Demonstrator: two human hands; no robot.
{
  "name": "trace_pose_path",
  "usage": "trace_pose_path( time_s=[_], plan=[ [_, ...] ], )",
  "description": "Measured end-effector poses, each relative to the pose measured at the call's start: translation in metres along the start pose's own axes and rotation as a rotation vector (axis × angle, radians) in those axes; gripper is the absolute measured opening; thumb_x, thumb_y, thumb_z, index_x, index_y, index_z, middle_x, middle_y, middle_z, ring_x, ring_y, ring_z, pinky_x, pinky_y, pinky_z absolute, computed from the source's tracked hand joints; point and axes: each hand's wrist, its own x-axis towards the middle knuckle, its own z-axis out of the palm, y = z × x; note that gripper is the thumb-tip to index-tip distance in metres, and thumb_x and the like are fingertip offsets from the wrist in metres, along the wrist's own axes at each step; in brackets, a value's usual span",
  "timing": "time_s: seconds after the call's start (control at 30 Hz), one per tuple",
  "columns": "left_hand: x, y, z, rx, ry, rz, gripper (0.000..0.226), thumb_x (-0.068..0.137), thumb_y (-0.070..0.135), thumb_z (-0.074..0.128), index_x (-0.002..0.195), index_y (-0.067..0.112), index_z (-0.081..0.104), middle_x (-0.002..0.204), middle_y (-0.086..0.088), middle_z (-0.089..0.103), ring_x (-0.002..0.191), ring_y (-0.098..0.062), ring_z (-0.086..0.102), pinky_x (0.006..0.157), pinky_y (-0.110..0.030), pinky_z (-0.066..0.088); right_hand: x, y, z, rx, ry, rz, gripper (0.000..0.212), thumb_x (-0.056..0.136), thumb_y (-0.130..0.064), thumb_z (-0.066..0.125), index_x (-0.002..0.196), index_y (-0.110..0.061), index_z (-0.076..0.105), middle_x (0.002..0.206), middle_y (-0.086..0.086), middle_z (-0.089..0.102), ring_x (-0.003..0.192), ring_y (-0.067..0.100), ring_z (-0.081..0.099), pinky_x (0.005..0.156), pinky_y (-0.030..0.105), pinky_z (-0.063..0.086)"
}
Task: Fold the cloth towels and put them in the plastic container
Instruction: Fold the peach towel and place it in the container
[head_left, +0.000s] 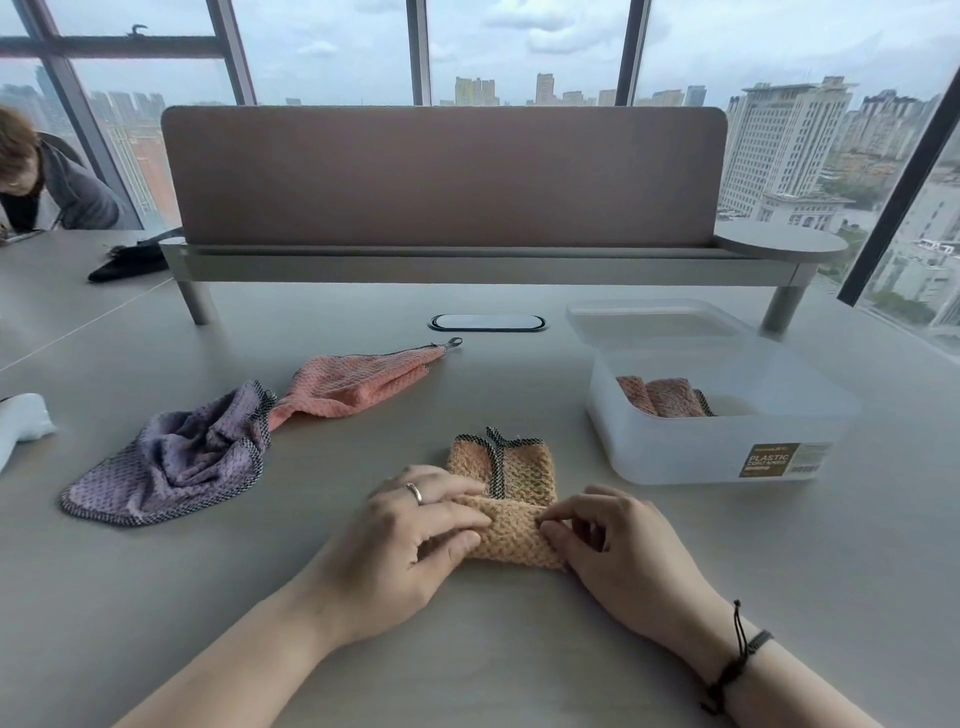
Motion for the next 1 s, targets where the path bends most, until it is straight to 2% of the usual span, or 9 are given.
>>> trace_pose_path(
  time_s=[0.13,0.23,0.33,0.57,0.67,0.77,0.83,0.9,1.0],
  plan=[
    [-0.003,0.001,0.000,0.013,-0.150,-0.020,0.045,0.086,0.055,0.063,0.125,0.033,0.066,0.134,0.023,0.059,0.129,0.007,0.047,0.110,-0.021,0.035,-0.004,0.002,-0.003,-0.075,-0.061,-0.081,0.060,0.065,-0.084,0.057,0.104,-0.040,0.072,0.103,-0.025,0.047,0.102,0.000,0.050,0.090,0.021,0.041],
    [-0.003,0.001,0.000,0.003,-0.150,-0.018,0.048,0.085,0.054,0.065,0.127,0.031,0.064,0.135,0.022,0.059,0.129,0.010,0.046,0.110,-0.019,0.036,-0.006,0.000,-0.006,-0.139,-0.099,-0.152,0.067,0.062,-0.086,0.059,0.114,-0.044,0.066,0.124,-0.031,0.044,0.118,-0.002,0.040,0.101,0.023,0.034],
    [-0.001,0.001,0.002,-0.005,-0.131,-0.031,0.043,0.088,0.048,0.062,0.128,0.032,0.063,0.132,0.022,0.061,0.126,0.009,0.048,0.108,-0.020,0.039,-0.005,-0.002,-0.003,-0.217,-0.155,-0.204,0.066,0.073,-0.080,0.054,0.127,-0.043,0.060,0.128,-0.032,0.052,0.121,0.000,0.042,0.103,0.029,0.036],
    [-0.001,0.001,0.001,-0.018,-0.105,-0.046,0.049,0.085,0.048,0.066,0.132,0.036,0.057,0.129,0.023,0.060,0.123,0.010,0.050,0.106,-0.019,0.040,-0.005,-0.005,0.002,-0.267,-0.019,-0.237,0.034,0.094,-0.056,0.043,0.112,-0.039,0.066,0.106,-0.026,0.067,0.099,0.006,0.058,0.084,0.030,0.046],
    [-0.002,0.003,0.001,-0.033,-0.042,-0.079,0.043,0.083,0.042,0.068,0.126,0.037,0.060,0.118,0.022,0.064,0.113,0.009,0.056,0.098,-0.018,0.044,-0.005,-0.005,-0.002,-0.195,0.011,-0.200,0.034,0.092,-0.059,0.043,0.110,-0.039,0.065,0.090,-0.032,0.062,0.095,0.002,0.055,0.086,0.030,0.046],
    [-0.001,0.002,0.000,-0.069,0.016,-0.122,0.031,0.084,0.037,0.066,0.115,0.035,0.065,0.103,0.021,0.068,0.098,0.007,0.061,0.086,-0.017,0.048,-0.008,-0.007,-0.010,-0.101,-0.064,-0.150,0.054,0.073,-0.072,0.059,0.121,-0.047,0.056,0.090,-0.044,0.048,0.097,-0.015,0.042,0.092,0.013,0.033],
    [0.000,0.001,-0.001,-0.105,0.064,-0.154,0.024,0.084,0.031,0.074,0.107,0.033,0.067,0.092,0.024,0.069,0.084,0.009,0.062,0.075,-0.013,0.047,-0.010,-0.006,-0.011,-0.105,-0.095,-0.124,0.054,0.069,-0.066,0.071,0.118,-0.049,0.055,0.093,-0.038,0.050,0.097,-0.014,0.043,0.087,0.009,0.030],
    [0.001,0.001,0.000,-0.142,0.114,-0.210,0.021,0.083,0.024,0.079,0.101,0.029,0.069,0.079,0.030,0.066,0.070,0.013,0.059,0.065,-0.005,0.040,-0.010,-0.005,-0.009,-0.036,-0.011,-0.076,0.038,0.073,-0.054,0.076,0.106,-0.045,0.061,0.086,-0.023,0.062,0.090,-0.003,0.054,0.079,0.010,0.036],
    [0.003,0.002,0.002,-0.209,0.150,-0.291,0.019,0.084,0.023,0.077,0.100,0.026,0.067,0.064,0.030,0.062,0.056,0.010,0.055,0.057,-0.003,0.036,-0.003,-0.006,-0.005,0.211,0.071,0.017,0.022,0.078,-0.044,0.077,0.095,-0.039,0.064,0.066,-0.007,0.065,0.058,0.007,0.056,0.059,0.021,0.043]
  ],
)
